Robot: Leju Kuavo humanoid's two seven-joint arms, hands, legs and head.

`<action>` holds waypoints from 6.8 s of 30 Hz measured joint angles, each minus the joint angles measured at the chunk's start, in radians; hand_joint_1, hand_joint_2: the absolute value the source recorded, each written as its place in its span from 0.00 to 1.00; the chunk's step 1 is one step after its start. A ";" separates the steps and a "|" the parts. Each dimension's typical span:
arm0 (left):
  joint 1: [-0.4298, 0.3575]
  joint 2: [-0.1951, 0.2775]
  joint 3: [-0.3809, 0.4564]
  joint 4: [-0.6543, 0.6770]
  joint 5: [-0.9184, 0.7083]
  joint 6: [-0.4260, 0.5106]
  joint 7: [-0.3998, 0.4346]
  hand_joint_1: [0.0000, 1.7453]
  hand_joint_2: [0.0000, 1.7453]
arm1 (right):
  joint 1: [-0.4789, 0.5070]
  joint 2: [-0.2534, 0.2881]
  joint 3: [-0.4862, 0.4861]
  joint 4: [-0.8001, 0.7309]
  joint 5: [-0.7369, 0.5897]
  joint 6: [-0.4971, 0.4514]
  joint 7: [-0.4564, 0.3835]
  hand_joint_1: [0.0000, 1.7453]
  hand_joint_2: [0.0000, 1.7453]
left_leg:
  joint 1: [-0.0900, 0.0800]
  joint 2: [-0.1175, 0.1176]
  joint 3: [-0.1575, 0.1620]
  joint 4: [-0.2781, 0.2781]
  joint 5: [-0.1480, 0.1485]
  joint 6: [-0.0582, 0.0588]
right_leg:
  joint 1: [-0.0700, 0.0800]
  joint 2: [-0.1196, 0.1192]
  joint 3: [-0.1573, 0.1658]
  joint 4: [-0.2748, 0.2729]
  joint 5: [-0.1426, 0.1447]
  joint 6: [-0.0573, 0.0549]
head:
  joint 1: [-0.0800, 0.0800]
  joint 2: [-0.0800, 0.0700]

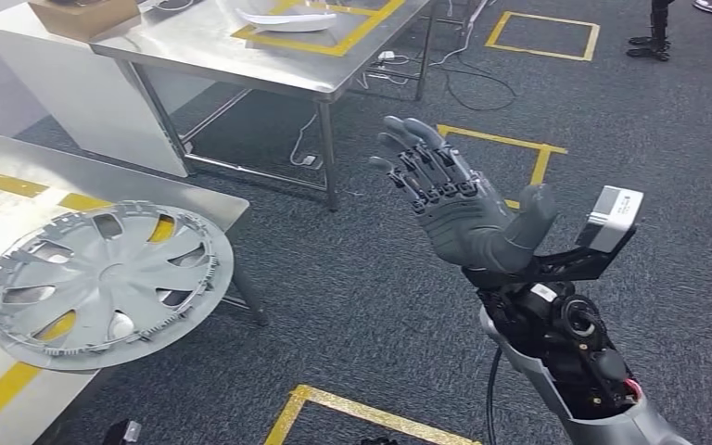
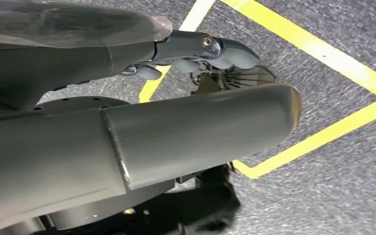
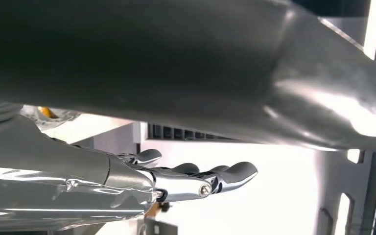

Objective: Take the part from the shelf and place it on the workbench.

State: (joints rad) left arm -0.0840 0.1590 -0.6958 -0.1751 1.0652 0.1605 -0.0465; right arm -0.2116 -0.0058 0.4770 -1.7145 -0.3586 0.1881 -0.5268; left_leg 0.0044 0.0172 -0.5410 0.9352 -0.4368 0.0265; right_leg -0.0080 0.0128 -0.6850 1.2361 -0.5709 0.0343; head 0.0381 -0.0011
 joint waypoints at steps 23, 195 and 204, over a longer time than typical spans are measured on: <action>-0.001 0.000 -0.001 0.000 -0.005 -0.004 0.003 0.00 0.00 | 0.004 -0.011 -0.023 -0.016 0.004 -0.013 -0.003 0.00 0.00 | -0.008 -0.055 0.010 0.008 -0.013 -0.018 | 0.003 0.071 0.119 -0.272 0.150 -0.040 | -0.025 0.000; -0.017 0.011 -0.171 0.000 -0.120 -0.077 0.052 0.00 0.00 | 0.155 -0.053 -0.386 1.522 0.290 -0.326 0.803 0.00 0.00 | -0.004 0.051 0.020 0.042 -0.060 -0.040 | -0.013 -0.014 0.145 -0.256 0.108 -0.025 | -0.005 0.000; -0.015 0.011 -0.191 0.000 -0.119 -0.080 0.066 0.00 0.00 | 0.153 -0.052 -0.387 1.526 0.292 -0.336 0.825 0.00 0.00 | -0.006 -0.048 -0.018 0.105 -0.057 -0.013 | -0.004 0.067 0.135 -0.257 0.120 -0.038 | -0.028 0.000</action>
State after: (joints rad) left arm -0.0989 0.1699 -0.8870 -0.1747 0.9461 0.0805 0.0195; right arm -0.0585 -0.0577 0.0896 -0.1884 -0.0670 -0.1478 0.2977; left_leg -0.0016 -0.0307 -0.5591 1.0397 -0.4935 0.0134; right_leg -0.0115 0.0799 -0.5496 0.9788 -0.4507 -0.0036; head 0.0105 -0.0011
